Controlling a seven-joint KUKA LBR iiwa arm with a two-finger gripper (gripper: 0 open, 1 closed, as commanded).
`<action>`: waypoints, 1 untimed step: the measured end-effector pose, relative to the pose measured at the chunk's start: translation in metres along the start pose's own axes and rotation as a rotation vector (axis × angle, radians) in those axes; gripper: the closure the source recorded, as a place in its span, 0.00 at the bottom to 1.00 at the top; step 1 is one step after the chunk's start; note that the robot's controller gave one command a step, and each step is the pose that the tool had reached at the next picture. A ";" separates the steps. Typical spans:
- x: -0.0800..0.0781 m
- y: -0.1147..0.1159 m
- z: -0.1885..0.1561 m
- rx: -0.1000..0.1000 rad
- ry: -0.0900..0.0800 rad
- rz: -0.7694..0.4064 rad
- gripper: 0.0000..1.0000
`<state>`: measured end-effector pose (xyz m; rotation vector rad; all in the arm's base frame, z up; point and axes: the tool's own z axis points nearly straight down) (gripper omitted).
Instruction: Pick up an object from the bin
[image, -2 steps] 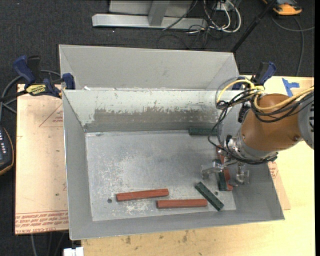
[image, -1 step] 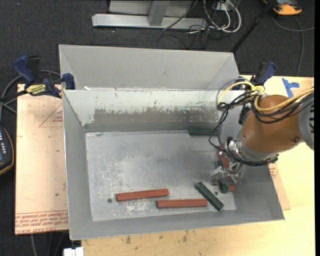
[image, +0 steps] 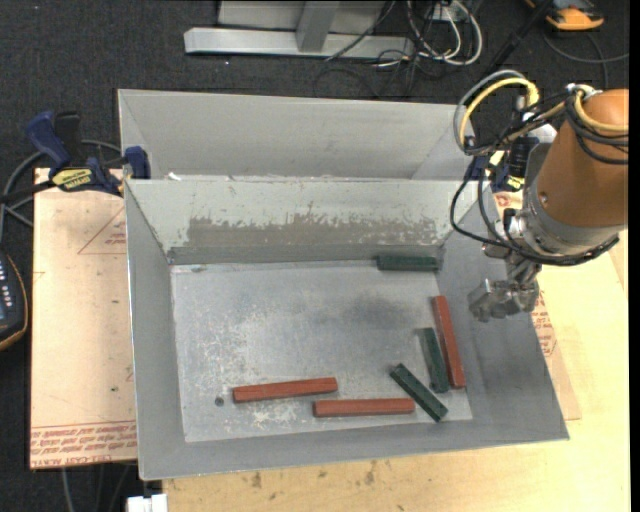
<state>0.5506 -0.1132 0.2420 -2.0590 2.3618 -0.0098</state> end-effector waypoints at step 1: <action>-0.039 -0.008 0.065 -0.013 -0.001 0.223 1.00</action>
Offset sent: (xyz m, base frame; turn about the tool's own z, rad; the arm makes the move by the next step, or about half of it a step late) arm 0.0137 0.0346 -0.0625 0.2253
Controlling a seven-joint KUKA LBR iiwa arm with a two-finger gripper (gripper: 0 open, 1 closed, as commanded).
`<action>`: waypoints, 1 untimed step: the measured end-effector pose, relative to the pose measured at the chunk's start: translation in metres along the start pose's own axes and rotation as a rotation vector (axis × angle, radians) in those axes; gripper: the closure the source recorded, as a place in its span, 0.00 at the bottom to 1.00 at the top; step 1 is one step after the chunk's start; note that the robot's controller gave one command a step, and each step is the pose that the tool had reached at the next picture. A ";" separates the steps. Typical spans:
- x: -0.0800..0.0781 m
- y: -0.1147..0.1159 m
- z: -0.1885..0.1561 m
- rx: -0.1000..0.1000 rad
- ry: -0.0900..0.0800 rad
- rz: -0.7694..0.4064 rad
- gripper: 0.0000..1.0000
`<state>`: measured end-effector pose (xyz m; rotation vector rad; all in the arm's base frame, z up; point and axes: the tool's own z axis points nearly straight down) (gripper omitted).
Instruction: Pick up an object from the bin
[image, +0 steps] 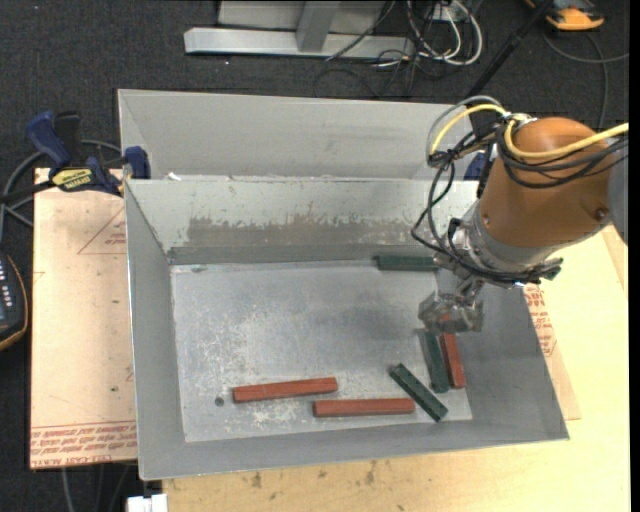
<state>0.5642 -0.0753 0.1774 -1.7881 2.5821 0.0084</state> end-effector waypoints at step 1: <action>0.006 0.015 -0.040 0.008 0.000 0.005 1.00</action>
Offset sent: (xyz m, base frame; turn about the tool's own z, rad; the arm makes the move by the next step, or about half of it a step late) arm -0.0170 -0.0016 0.0381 0.0023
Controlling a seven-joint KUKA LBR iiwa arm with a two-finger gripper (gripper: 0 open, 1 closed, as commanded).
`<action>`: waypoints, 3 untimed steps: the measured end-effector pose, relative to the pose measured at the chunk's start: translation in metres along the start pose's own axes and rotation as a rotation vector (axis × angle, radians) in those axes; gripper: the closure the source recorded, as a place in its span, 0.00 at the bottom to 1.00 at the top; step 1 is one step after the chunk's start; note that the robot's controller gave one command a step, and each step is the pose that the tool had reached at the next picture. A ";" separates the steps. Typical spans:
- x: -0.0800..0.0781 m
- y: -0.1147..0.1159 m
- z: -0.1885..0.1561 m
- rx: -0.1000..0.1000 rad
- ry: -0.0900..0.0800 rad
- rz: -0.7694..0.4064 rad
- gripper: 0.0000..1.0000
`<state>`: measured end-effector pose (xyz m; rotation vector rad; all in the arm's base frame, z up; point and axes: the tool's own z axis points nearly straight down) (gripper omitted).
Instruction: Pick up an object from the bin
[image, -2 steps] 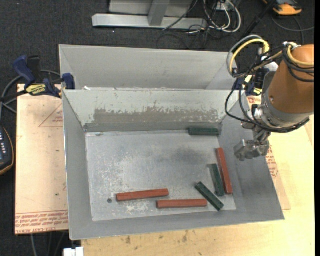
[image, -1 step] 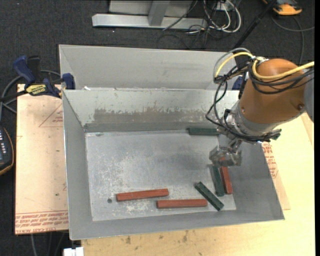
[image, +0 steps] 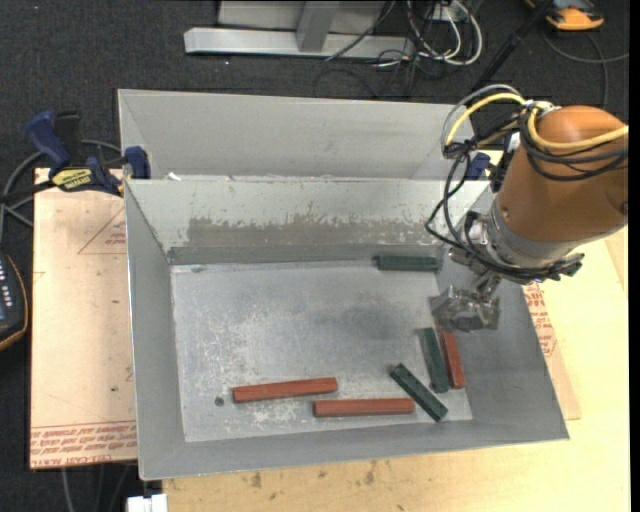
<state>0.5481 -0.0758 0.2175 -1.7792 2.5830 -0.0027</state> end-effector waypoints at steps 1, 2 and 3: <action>-0.010 0.020 0.063 -0.008 0.002 0.209 1.00; -0.009 0.019 0.062 -0.006 0.002 0.209 0.00; 0.035 0.000 0.094 -0.005 0.001 -0.255 0.00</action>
Offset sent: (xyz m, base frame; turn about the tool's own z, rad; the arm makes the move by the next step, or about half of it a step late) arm -0.0142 0.0142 -0.0611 0.2102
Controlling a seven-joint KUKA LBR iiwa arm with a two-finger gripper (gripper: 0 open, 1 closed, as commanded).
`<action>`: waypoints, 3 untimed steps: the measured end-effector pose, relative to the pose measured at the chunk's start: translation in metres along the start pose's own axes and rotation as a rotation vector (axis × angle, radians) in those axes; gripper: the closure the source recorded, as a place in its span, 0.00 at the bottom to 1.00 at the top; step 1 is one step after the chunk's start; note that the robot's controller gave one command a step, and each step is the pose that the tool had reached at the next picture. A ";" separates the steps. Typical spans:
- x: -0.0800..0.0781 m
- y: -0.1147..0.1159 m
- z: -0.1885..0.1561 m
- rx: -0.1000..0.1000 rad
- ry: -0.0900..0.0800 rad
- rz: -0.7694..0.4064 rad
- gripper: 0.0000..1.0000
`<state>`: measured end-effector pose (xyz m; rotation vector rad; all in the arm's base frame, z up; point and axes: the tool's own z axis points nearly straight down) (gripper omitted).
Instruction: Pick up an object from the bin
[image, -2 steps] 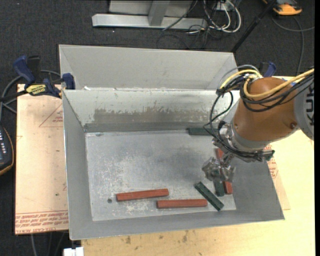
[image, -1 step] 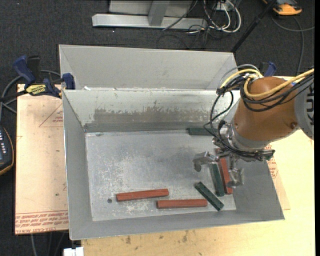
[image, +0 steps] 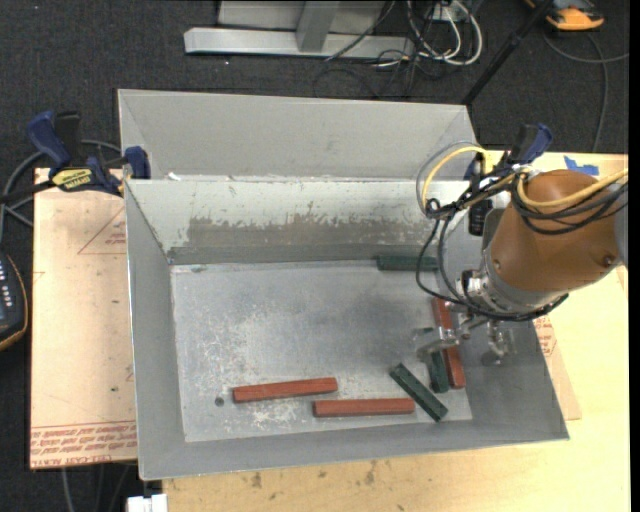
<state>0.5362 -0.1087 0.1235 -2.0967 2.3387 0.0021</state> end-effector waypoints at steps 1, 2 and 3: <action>-0.014 -0.027 0.056 0.001 -0.007 -0.094 0.00; -0.011 -0.027 0.054 0.002 -0.003 -0.092 1.00; -0.032 -0.053 -0.086 0.011 -0.001 -0.118 1.00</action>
Offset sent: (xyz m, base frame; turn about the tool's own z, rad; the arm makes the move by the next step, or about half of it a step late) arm 0.0273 0.0060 -0.0535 -0.0966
